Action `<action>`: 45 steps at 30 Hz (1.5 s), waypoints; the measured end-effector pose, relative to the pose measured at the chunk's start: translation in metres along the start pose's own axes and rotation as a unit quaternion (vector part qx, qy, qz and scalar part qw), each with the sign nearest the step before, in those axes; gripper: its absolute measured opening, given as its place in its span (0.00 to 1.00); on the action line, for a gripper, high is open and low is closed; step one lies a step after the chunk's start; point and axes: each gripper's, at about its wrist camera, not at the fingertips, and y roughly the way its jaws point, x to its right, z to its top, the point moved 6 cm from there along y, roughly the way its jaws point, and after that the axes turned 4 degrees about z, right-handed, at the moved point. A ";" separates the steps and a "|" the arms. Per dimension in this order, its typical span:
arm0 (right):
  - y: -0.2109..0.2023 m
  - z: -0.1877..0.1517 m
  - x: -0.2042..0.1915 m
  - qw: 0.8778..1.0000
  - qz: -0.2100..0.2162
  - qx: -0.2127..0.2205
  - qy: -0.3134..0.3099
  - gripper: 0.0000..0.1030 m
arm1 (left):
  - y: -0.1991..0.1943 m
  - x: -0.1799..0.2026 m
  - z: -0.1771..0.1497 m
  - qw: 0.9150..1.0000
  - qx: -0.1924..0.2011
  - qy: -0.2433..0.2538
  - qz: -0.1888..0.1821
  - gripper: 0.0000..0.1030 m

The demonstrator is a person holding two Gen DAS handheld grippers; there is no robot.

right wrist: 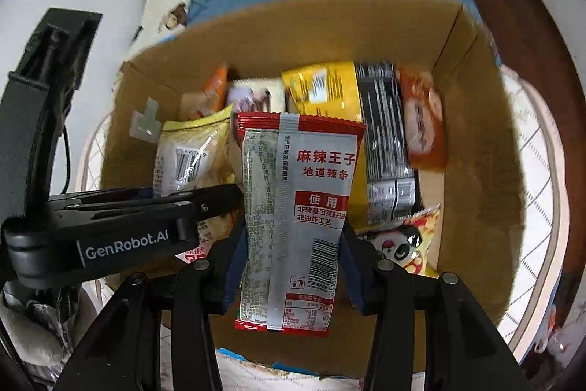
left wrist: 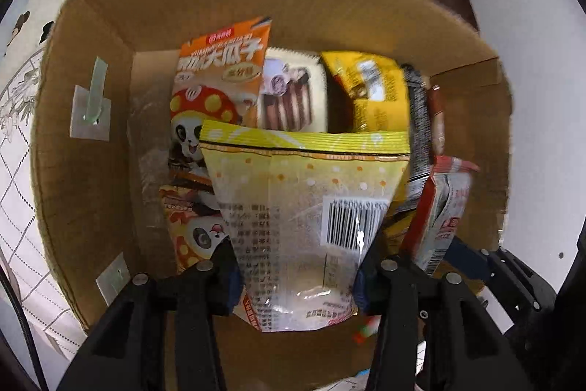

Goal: Organize snacks
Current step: 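Carry both packs into the box and open both tools, then lift both tools out of the box toward the remaining snacks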

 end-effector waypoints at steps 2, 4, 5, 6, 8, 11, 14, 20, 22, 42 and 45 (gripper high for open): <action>0.008 -0.002 0.004 1.000 -0.001 -0.018 0.010 0.62 | 0.003 -0.002 0.000 1.000 -0.001 -0.001 -0.003 0.77; 0.012 -0.003 0.007 1.000 -0.009 -0.021 0.007 0.79 | 0.002 -0.002 0.000 1.000 0.007 0.003 0.003 0.83; 0.013 -0.004 0.008 1.000 -0.016 -0.022 0.003 0.87 | 0.002 -0.002 -0.001 1.000 0.007 0.006 0.006 0.83; 0.013 -0.005 0.008 0.999 -0.021 -0.024 0.000 0.89 | 0.001 -0.003 -0.002 1.000 0.009 0.006 0.009 0.83; 0.014 -0.005 0.011 0.999 -0.034 -0.028 -0.004 0.93 | -0.001 -0.003 -0.003 1.000 0.011 0.007 0.009 0.83; 0.011 -0.006 0.013 0.999 -0.040 -0.027 -0.004 0.94 | -0.007 -0.006 -0.006 0.999 0.025 0.009 0.025 0.83; 0.004 -0.007 0.018 0.999 -0.051 -0.015 -0.004 0.94 | -0.016 -0.012 -0.013 0.998 0.045 0.007 0.042 0.83; -0.019 -0.016 0.032 0.997 -0.078 0.016 -0.007 0.94 | -0.040 -0.023 -0.033 0.993 0.098 0.008 0.063 0.83; -0.027 -0.021 0.034 0.996 -0.083 0.032 -0.009 0.94 | -0.049 -0.026 -0.042 0.990 0.125 0.008 0.072 0.83; -0.117 -0.083 0.003 0.980 -0.098 0.163 -0.052 0.94 | -0.134 -0.008 -0.134 0.949 0.298 0.017 0.103 0.83; -0.134 -0.095 -0.005 0.976 -0.098 0.186 -0.059 0.94 | -0.144 -0.007 -0.147 0.944 0.314 0.014 0.099 0.83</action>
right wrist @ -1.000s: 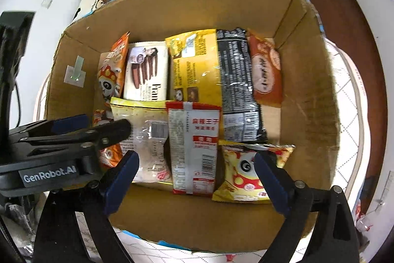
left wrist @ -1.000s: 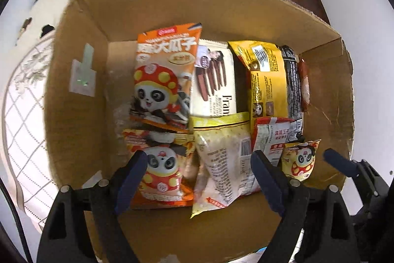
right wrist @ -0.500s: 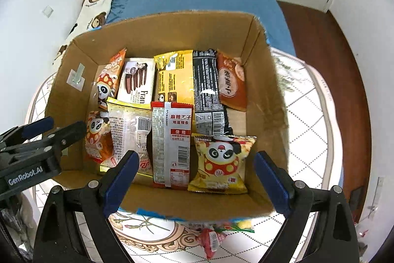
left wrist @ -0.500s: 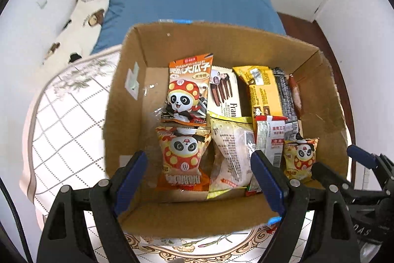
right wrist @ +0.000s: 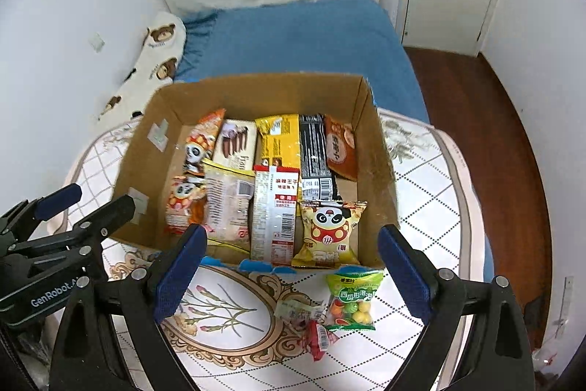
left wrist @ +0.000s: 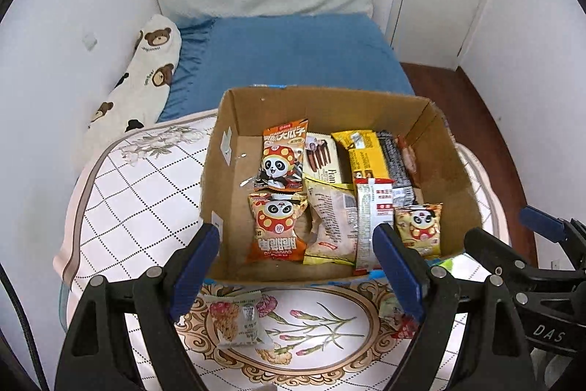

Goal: Organize snacks
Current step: 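Lift both tools out of the box toward the remaining snacks, then grasp oat biscuit bag with left tool while right tool grasps small red bag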

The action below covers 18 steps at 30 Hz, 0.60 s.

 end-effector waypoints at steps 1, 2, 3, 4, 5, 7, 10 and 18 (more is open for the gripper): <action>-0.007 -0.002 -0.002 1.000 0.003 0.006 -0.001 0.94 | -0.006 -0.001 -0.002 1.000 0.005 -0.002 0.001 0.83; -0.014 -0.004 -0.003 1.000 0.005 0.012 -0.001 0.94 | -0.011 -0.001 -0.003 1.000 0.009 -0.004 0.001 0.83; -0.020 -0.006 -0.005 1.000 0.008 0.017 -0.002 0.94 | -0.016 -0.002 -0.004 1.000 0.014 -0.008 0.000 0.83; -0.027 -0.009 -0.007 1.000 0.012 0.022 -0.003 0.94 | -0.020 -0.002 -0.006 1.000 0.017 -0.010 0.000 0.83; -0.032 -0.011 -0.009 1.000 0.016 0.026 -0.002 0.94 | -0.024 -0.002 -0.008 1.000 0.021 -0.012 0.001 0.83; -0.040 -0.016 -0.011 0.999 0.028 0.029 0.000 0.94 | -0.030 -0.003 -0.011 0.999 0.028 -0.016 0.005 0.83; -0.045 -0.026 -0.010 0.999 0.043 0.030 0.007 0.94 | -0.035 -0.006 -0.020 0.999 0.032 -0.023 0.014 0.83; 0.010 -0.080 0.024 0.993 0.091 -0.045 0.053 0.78 | -0.004 -0.029 -0.076 0.996 -0.022 -0.055 0.063 0.83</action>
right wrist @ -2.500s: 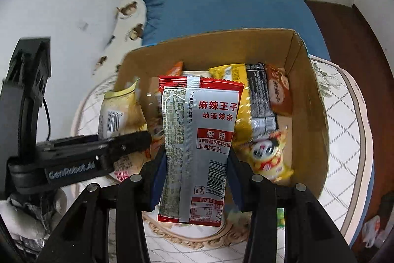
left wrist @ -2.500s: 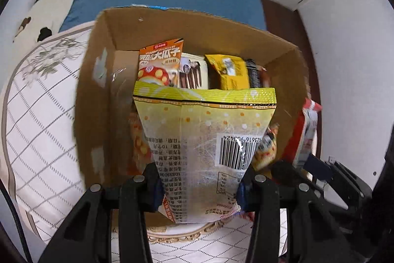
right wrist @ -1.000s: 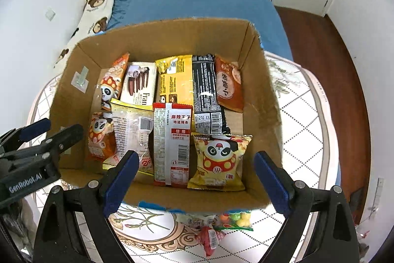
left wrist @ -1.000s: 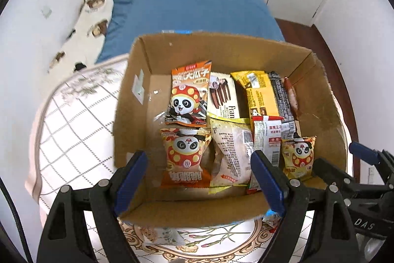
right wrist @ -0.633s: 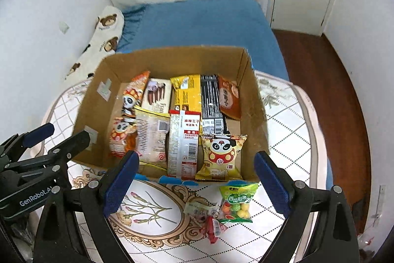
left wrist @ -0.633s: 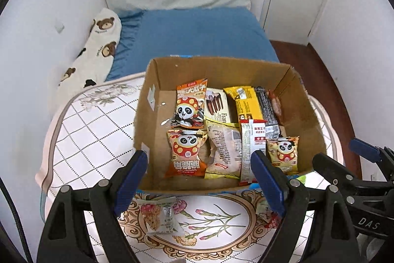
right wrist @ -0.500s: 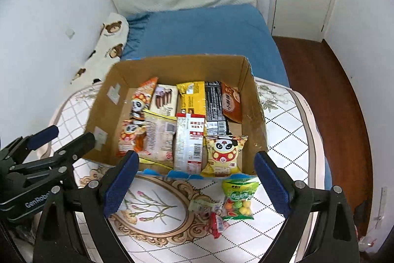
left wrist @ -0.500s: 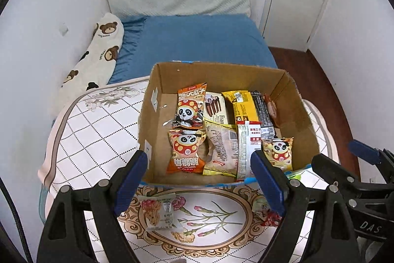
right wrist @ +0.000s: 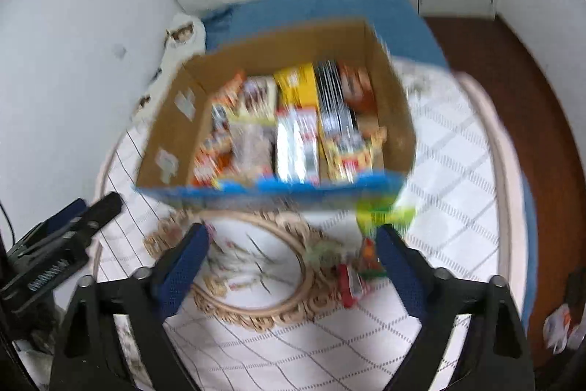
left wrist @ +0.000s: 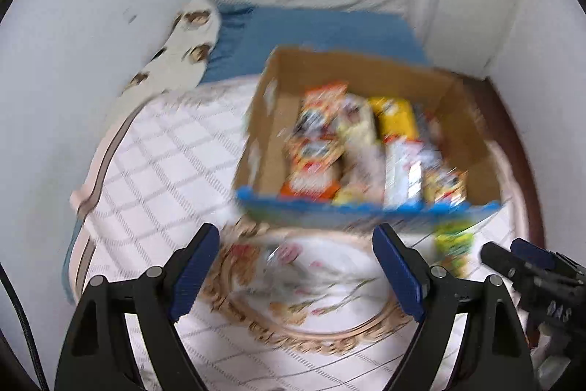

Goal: Organize snacks
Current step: 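Grasp oat biscuit bag with left tool while right tool grasps small red bag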

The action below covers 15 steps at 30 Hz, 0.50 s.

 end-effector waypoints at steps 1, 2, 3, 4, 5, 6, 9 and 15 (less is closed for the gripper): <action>0.010 -0.006 0.006 1.000 0.001 -0.013 0.002 0.72 | 0.011 -0.006 -0.010 1.000 -0.016 -0.006 0.009 0.83; 0.025 -0.013 0.015 0.999 0.002 -0.033 0.007 0.65 | 0.023 -0.013 -0.020 0.999 -0.034 -0.011 0.018 0.83; 0.038 -0.020 0.023 0.999 0.002 -0.048 0.012 0.65 | 0.034 -0.019 -0.029 0.998 -0.051 -0.017 0.027 0.83; 0.050 -0.027 0.031 0.998 -0.001 -0.060 0.018 0.65 | 0.043 -0.025 -0.037 0.997 -0.067 -0.023 0.032 0.83; 0.060 -0.033 0.039 0.997 -0.004 -0.071 0.023 0.65 | 0.055 -0.034 -0.048 0.995 -0.085 -0.031 0.041 0.83; 0.069 -0.038 0.045 0.996 -0.006 -0.083 0.027 0.65 | 0.063 -0.040 -0.055 0.993 -0.097 -0.035 0.048 0.83; 0.099 -0.060 0.062 0.991 -0.006 -0.125 0.049 0.65 | 0.078 -0.056 -0.074 0.989 -0.127 -0.053 0.055 0.83; 0.130 -0.091 0.069 0.988 -0.014 -0.146 0.040 0.44 | 0.102 -0.067 -0.084 0.985 -0.160 -0.054 0.046 0.83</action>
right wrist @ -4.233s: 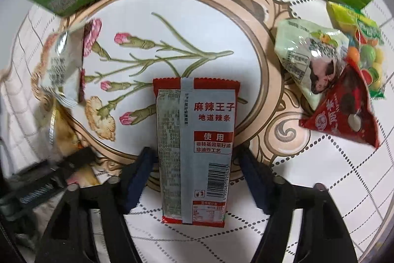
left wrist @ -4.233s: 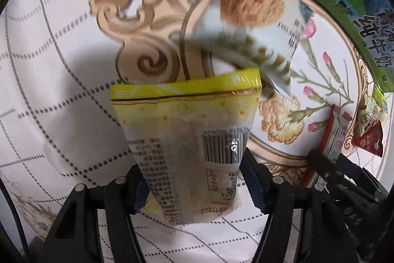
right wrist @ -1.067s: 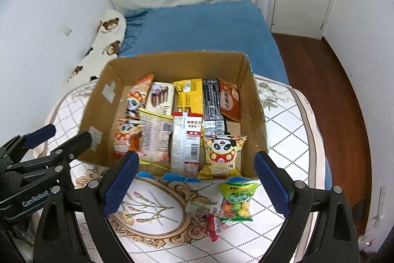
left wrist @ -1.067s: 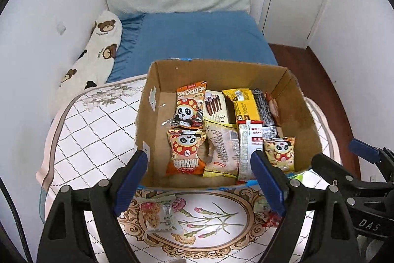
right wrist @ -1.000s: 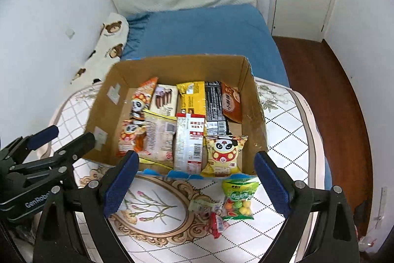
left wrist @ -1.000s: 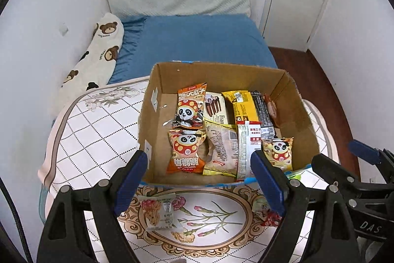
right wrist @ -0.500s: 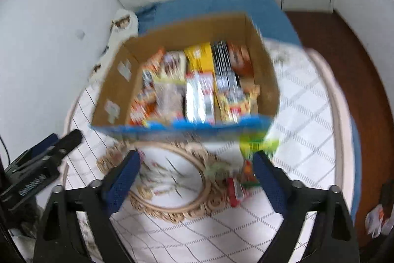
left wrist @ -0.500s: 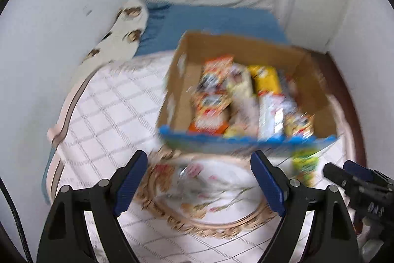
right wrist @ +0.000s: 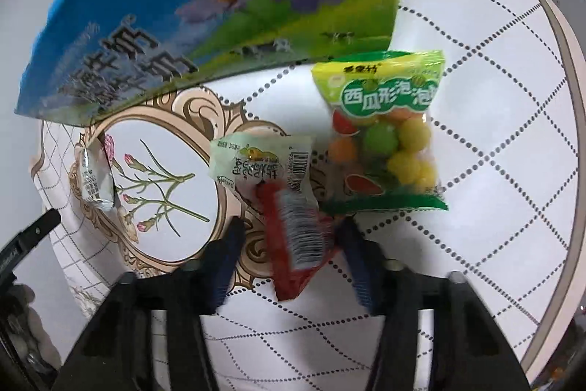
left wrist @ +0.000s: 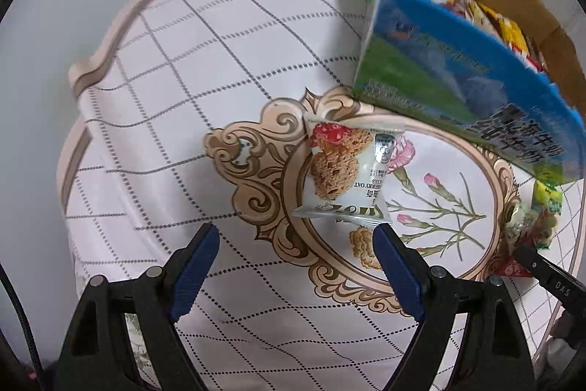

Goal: Organize snacks
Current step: 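Grasp oat biscuit bag with left tool while right tool grasps small red bag, then carry both bags into the box and open both tools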

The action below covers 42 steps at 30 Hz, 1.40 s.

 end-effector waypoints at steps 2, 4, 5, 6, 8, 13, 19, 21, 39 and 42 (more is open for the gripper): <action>0.002 -0.004 -0.002 1.000 0.003 0.004 0.000 0.44 | 0.011 0.005 0.004 1.000 -0.014 0.010 -0.012 0.83; 0.002 -0.011 -0.007 1.000 0.005 0.005 0.000 0.42 | 0.023 0.014 0.009 0.999 -0.035 0.019 -0.028 0.83; 0.002 -0.016 -0.010 1.000 0.006 0.003 0.002 0.41 | 0.030 0.017 0.011 0.998 -0.047 0.021 -0.037 0.83; 0.002 -0.018 -0.012 1.000 0.009 0.002 0.005 0.41 | 0.040 0.022 0.014 0.997 -0.060 0.025 -0.046 0.83; 0.003 -0.026 -0.015 1.000 0.011 -0.002 0.010 0.40 | 0.057 0.028 0.020 0.996 -0.075 0.025 -0.051 0.83; 0.012 -0.040 -0.025 0.999 0.019 -0.012 0.024 0.40 | 0.075 0.036 0.028 0.996 -0.066 0.032 -0.051 0.76; 0.021 -0.042 -0.024 0.998 0.025 -0.029 0.048 0.45 | 0.069 0.044 0.002 0.995 -0.056 0.075 -0.043 0.54; 0.026 -0.046 -0.021 0.997 0.027 -0.042 0.052 0.47 | 0.065 0.047 -0.019 0.993 -0.064 0.083 -0.051 0.54; 0.038 -0.058 -0.043 0.999 0.028 -0.017 0.026 0.42 | 0.048 0.088 -0.073 0.988 -0.062 0.123 -0.075 0.45; 0.023 -0.055 -0.063 0.998 0.052 -0.003 0.021 0.42 | 0.016 0.099 -0.069 0.985 -0.046 0.132 -0.098 0.45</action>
